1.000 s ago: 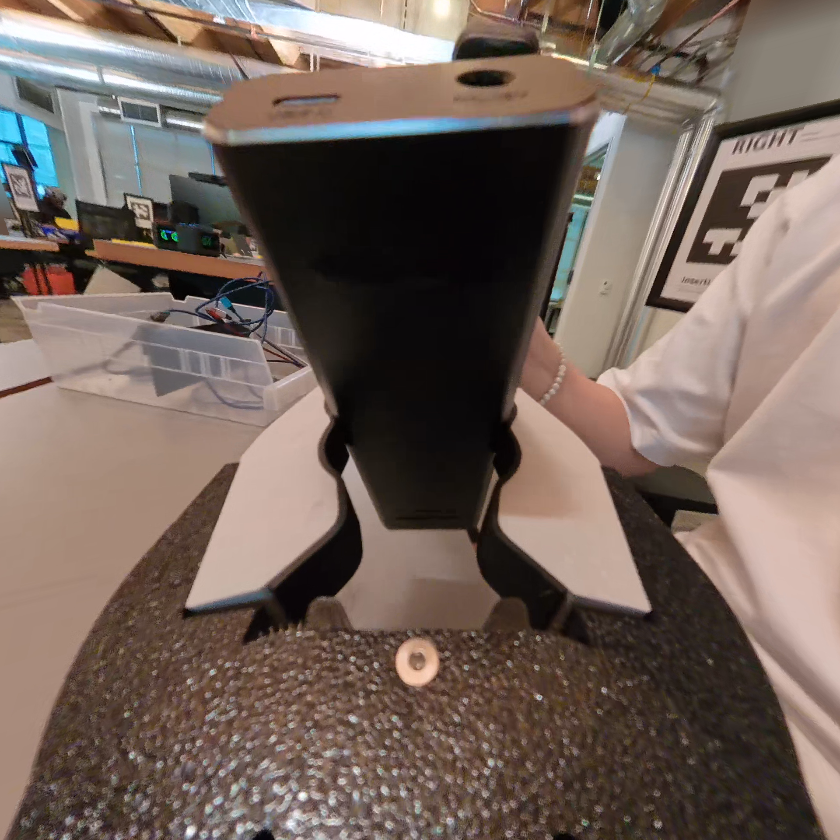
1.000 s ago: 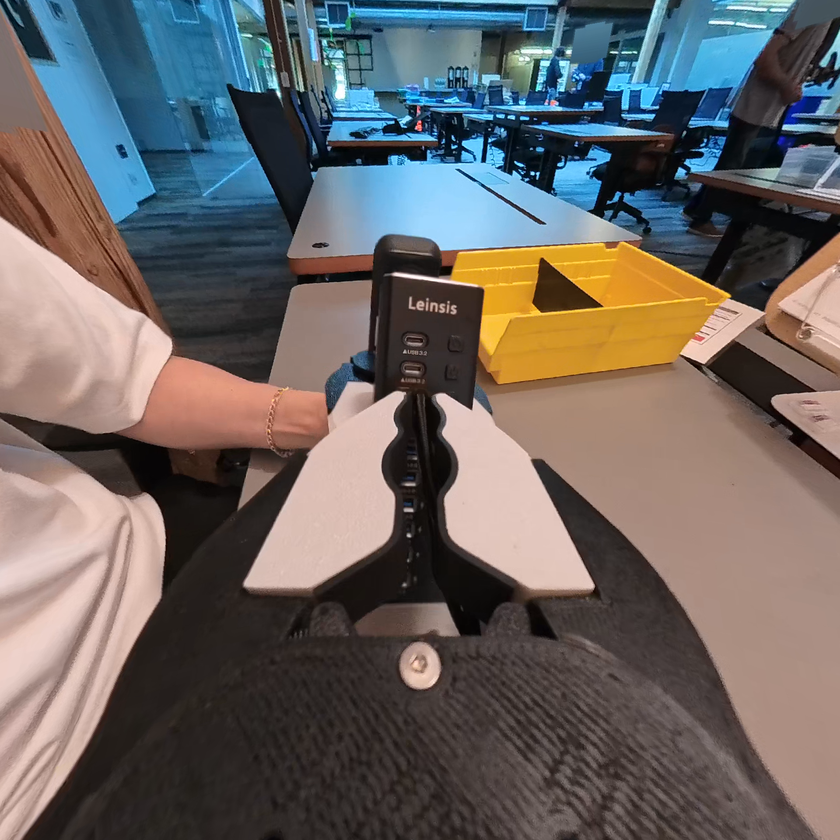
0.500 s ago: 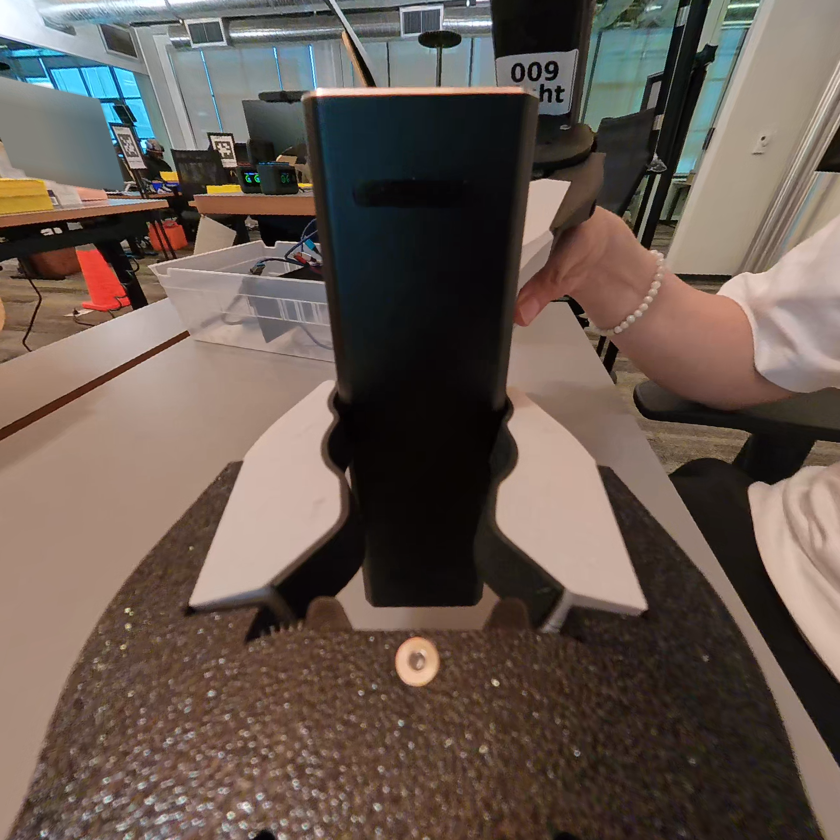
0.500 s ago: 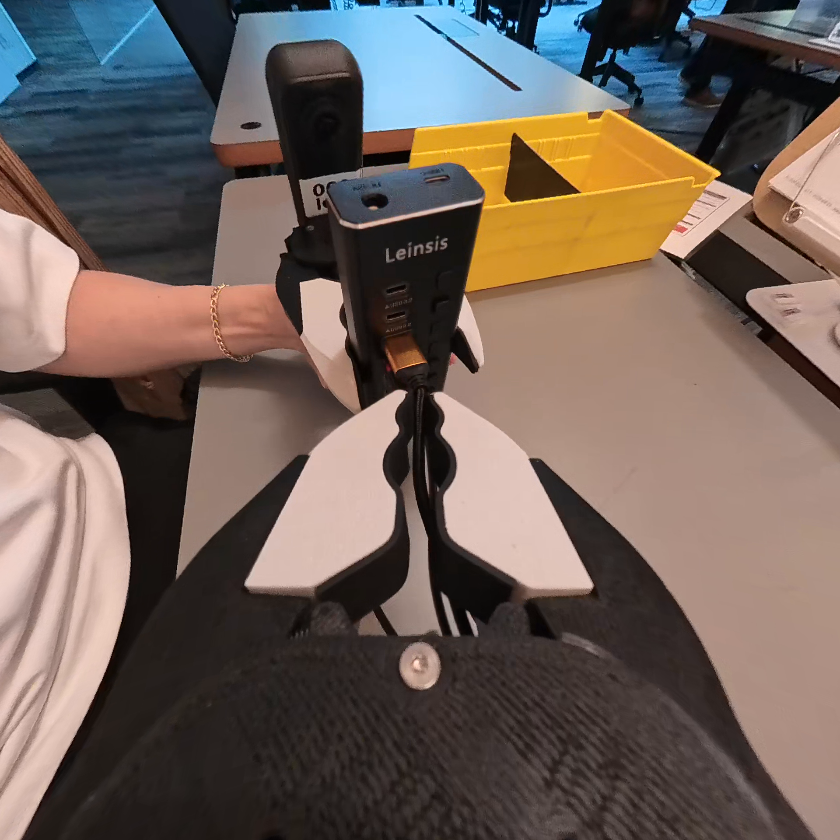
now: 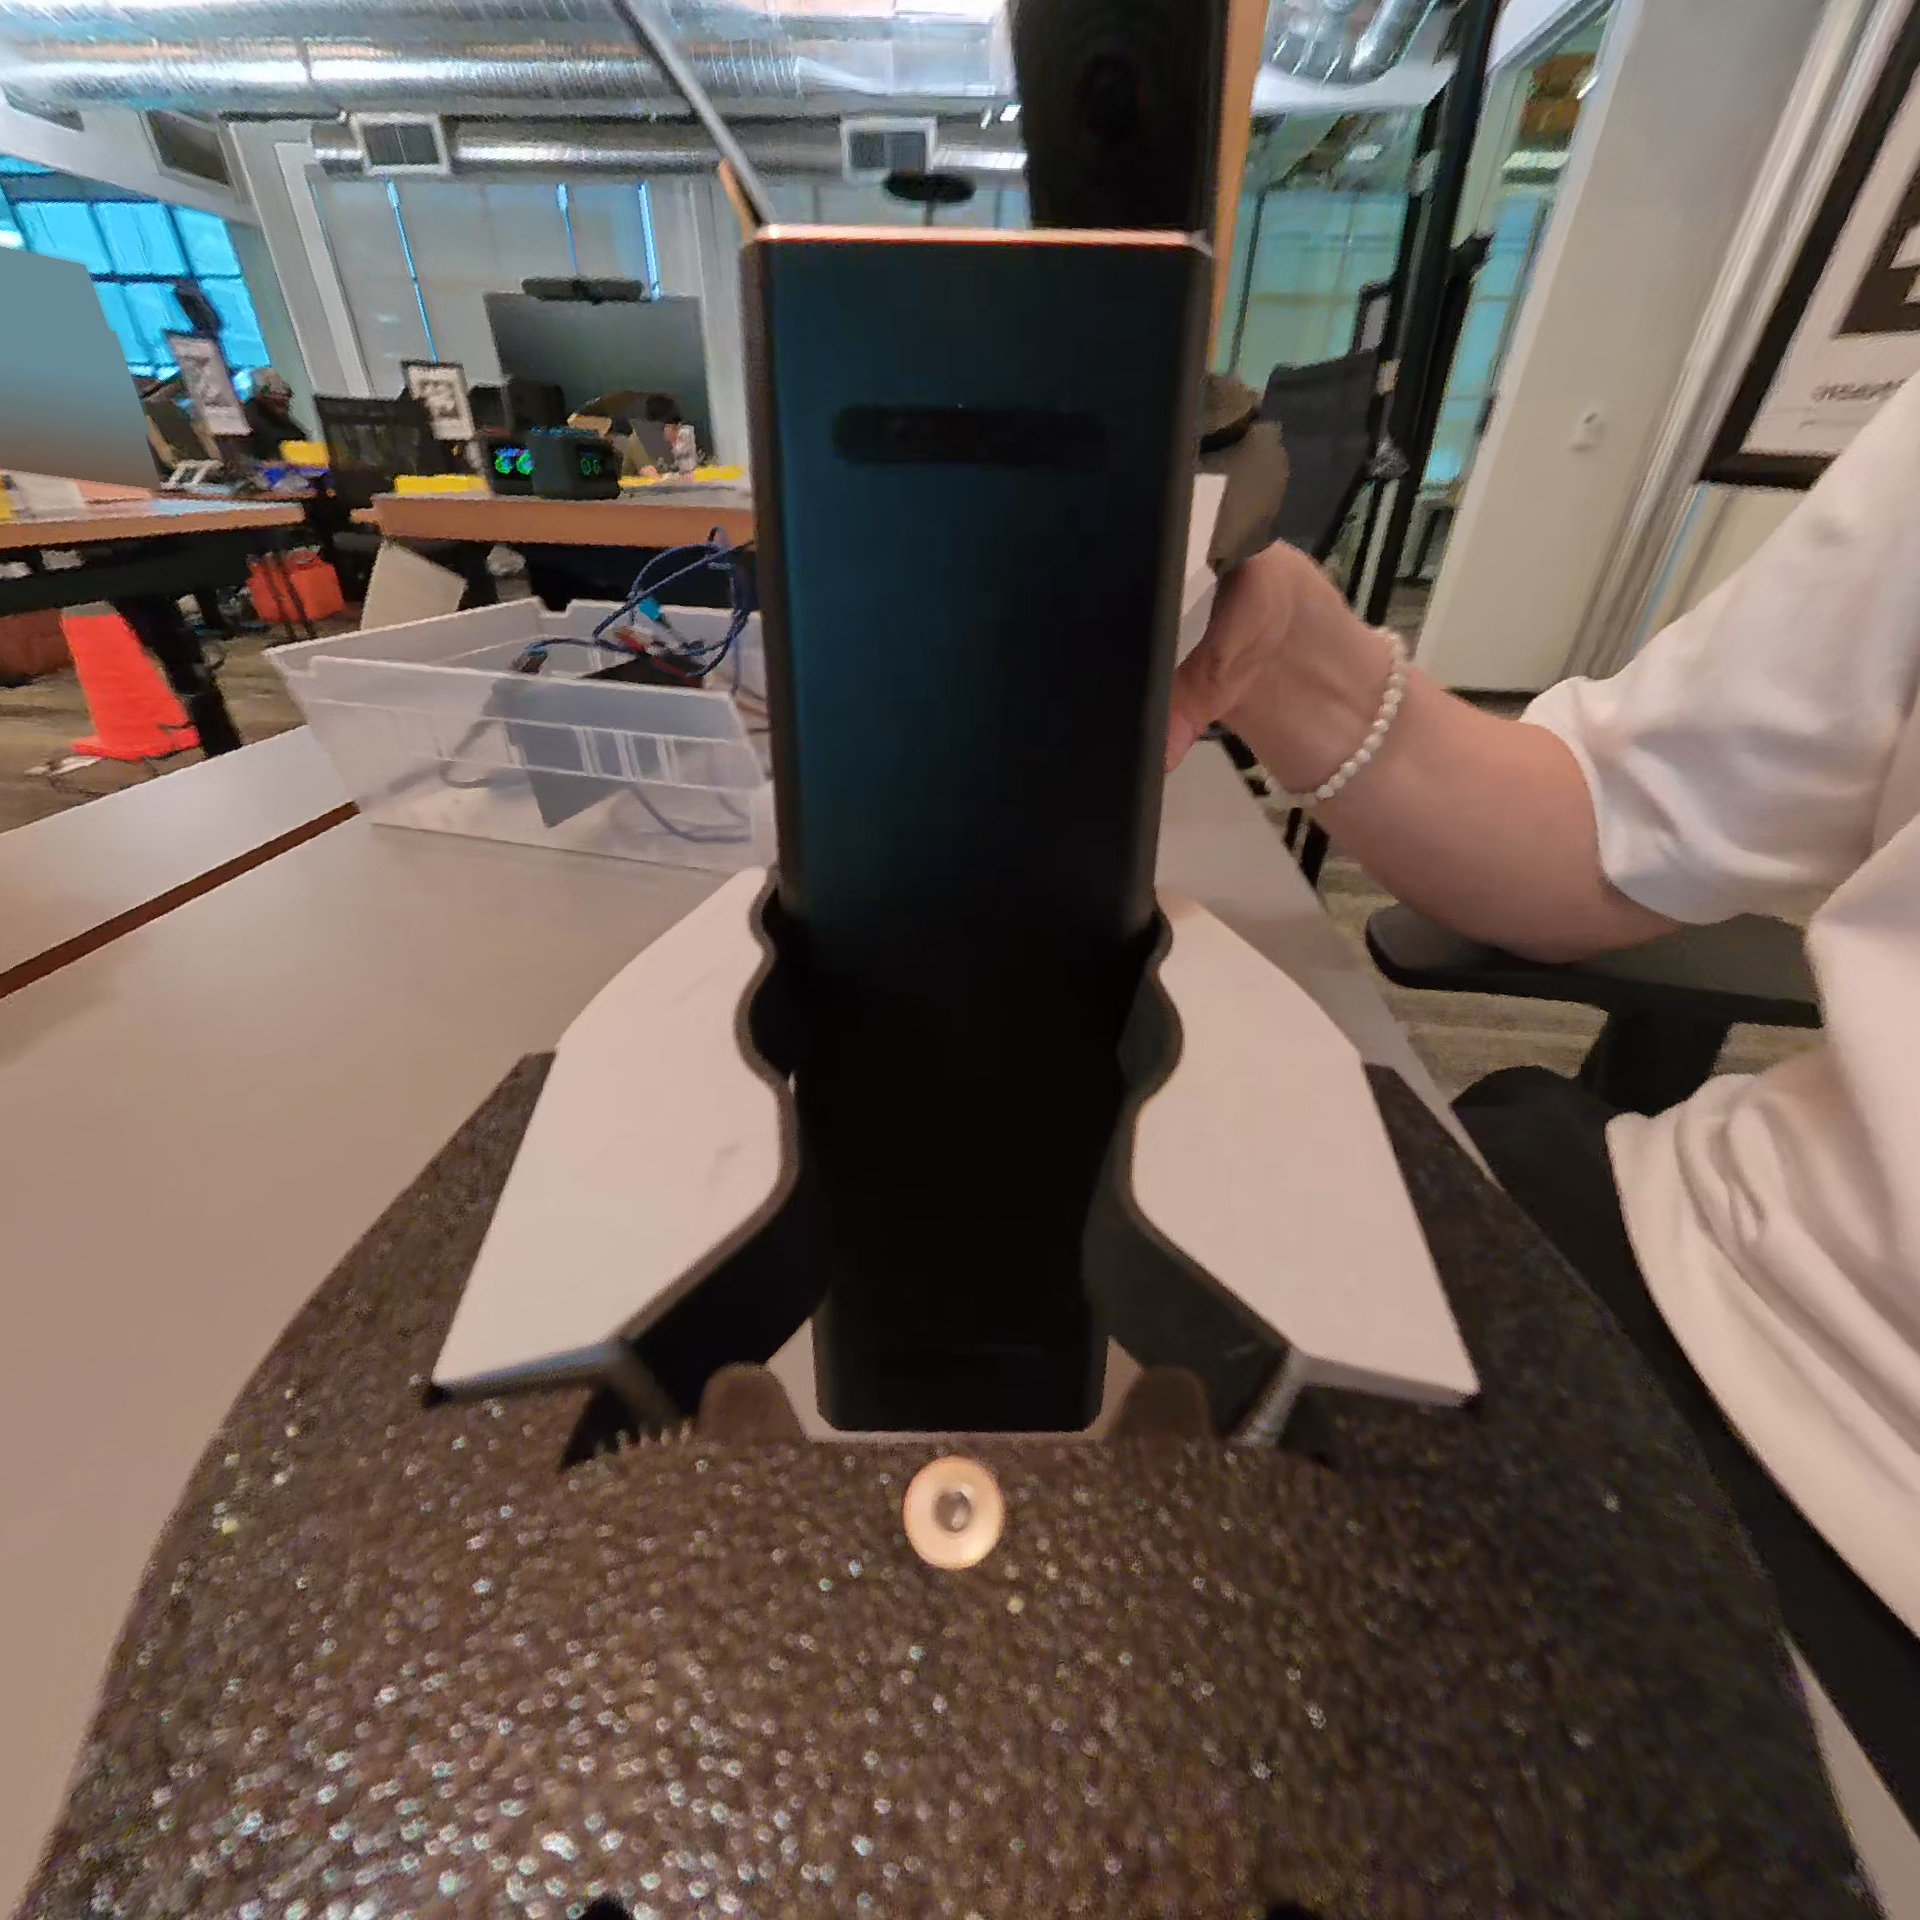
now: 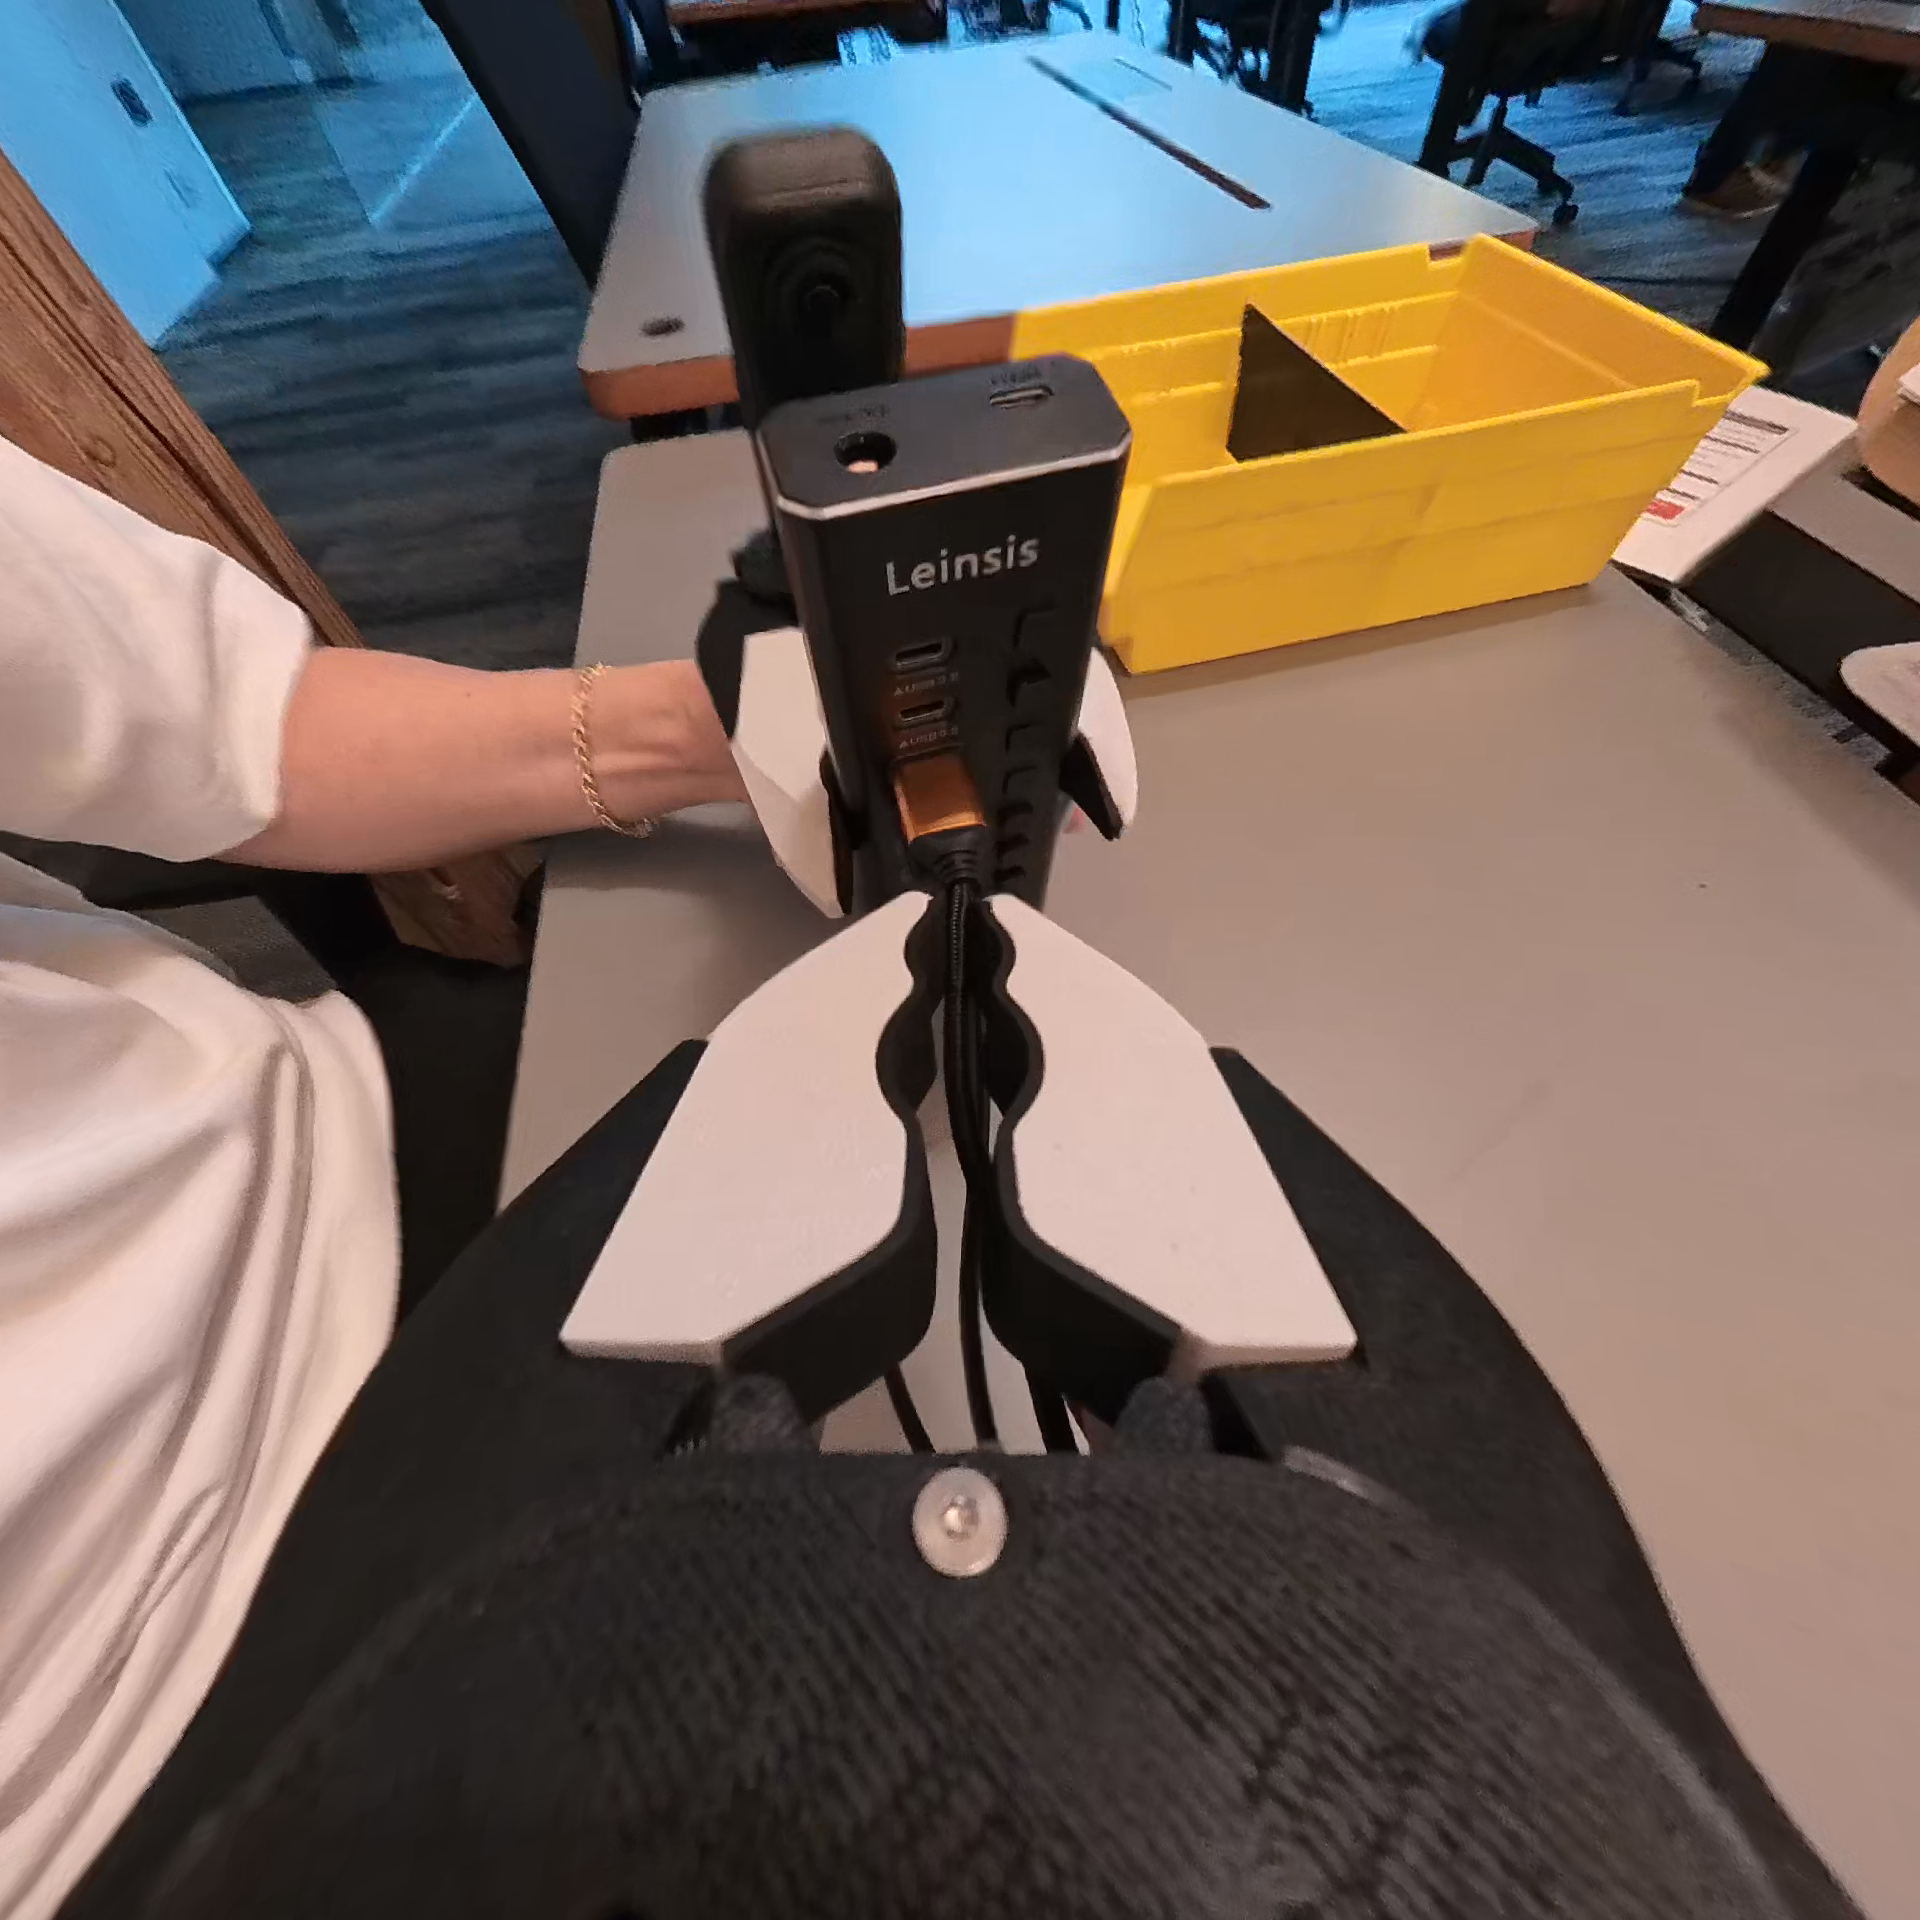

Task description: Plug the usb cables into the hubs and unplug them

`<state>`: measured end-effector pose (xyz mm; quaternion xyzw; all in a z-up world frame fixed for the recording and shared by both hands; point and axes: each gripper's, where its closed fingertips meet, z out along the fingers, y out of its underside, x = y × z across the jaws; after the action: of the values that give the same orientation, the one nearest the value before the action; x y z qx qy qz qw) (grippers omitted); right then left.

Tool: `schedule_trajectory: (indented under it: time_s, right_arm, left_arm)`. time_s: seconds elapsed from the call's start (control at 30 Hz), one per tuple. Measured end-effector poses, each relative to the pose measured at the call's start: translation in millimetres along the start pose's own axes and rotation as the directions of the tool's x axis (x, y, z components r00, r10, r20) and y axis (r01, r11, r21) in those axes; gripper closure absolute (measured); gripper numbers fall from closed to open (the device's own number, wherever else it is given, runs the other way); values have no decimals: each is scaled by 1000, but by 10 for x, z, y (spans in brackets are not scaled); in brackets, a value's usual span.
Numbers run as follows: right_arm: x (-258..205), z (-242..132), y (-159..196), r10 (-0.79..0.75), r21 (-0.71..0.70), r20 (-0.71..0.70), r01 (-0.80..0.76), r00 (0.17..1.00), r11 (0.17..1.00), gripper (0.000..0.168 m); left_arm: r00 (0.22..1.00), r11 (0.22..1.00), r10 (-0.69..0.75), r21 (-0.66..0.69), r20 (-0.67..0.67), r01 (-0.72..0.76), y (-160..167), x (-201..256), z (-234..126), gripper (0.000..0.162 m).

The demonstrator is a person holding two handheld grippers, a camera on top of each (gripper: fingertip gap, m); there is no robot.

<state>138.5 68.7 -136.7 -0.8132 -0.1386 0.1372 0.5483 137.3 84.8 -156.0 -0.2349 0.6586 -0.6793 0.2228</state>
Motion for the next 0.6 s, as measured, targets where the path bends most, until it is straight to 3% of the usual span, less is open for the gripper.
schedule_trajectory:
  time_s: [0.6]
  right_arm:
    - [-45, -17, -122, 0, 80, 26, -3, 1000, 997, 163]
  left_arm:
    - [983, 972, -146, 167, -112, 164, -112, 57, -2, 101]
